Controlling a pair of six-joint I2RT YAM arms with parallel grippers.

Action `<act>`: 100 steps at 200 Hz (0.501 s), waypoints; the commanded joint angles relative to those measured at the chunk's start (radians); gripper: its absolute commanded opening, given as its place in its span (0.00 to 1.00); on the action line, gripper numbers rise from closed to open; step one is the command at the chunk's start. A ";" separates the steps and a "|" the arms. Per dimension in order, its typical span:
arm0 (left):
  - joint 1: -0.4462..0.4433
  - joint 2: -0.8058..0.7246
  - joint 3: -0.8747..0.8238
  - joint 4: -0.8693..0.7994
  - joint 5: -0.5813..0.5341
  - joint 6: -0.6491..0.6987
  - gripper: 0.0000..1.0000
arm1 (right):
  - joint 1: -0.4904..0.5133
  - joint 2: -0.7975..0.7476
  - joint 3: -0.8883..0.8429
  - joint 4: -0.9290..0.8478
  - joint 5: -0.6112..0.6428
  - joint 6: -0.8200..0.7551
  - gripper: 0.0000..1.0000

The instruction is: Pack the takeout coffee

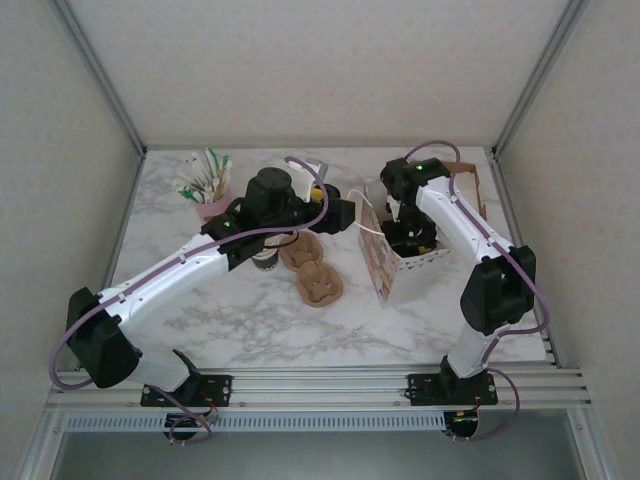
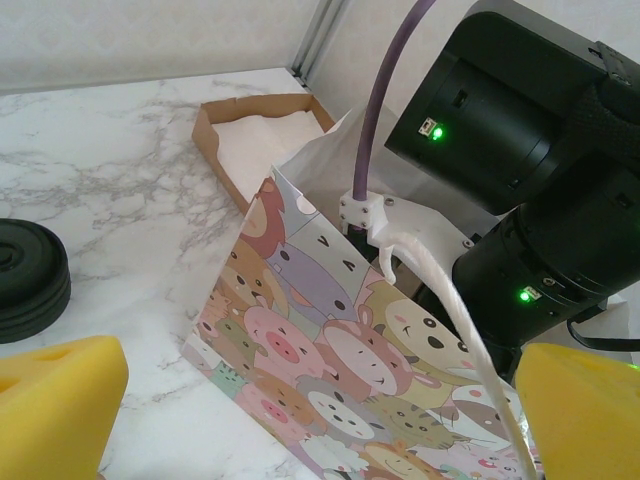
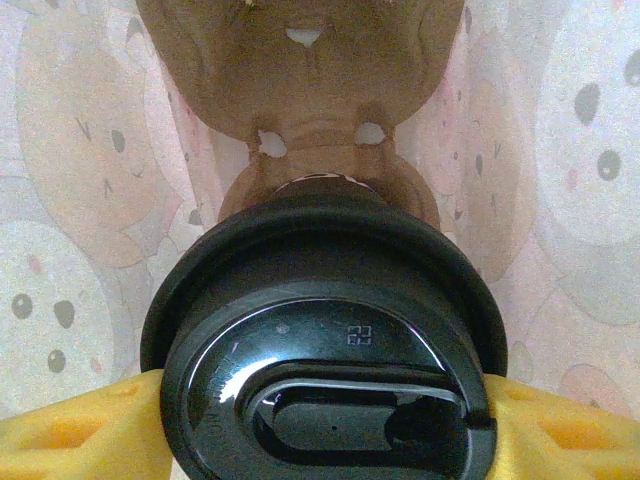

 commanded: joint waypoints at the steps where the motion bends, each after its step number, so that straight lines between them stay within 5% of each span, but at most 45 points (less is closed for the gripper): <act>1: -0.009 0.009 0.007 0.016 -0.008 -0.004 1.00 | -0.006 -0.010 0.000 -0.016 0.000 0.005 0.69; 100: -0.009 0.019 0.004 0.024 -0.005 -0.008 1.00 | -0.006 -0.053 -0.007 -0.033 0.014 0.013 0.69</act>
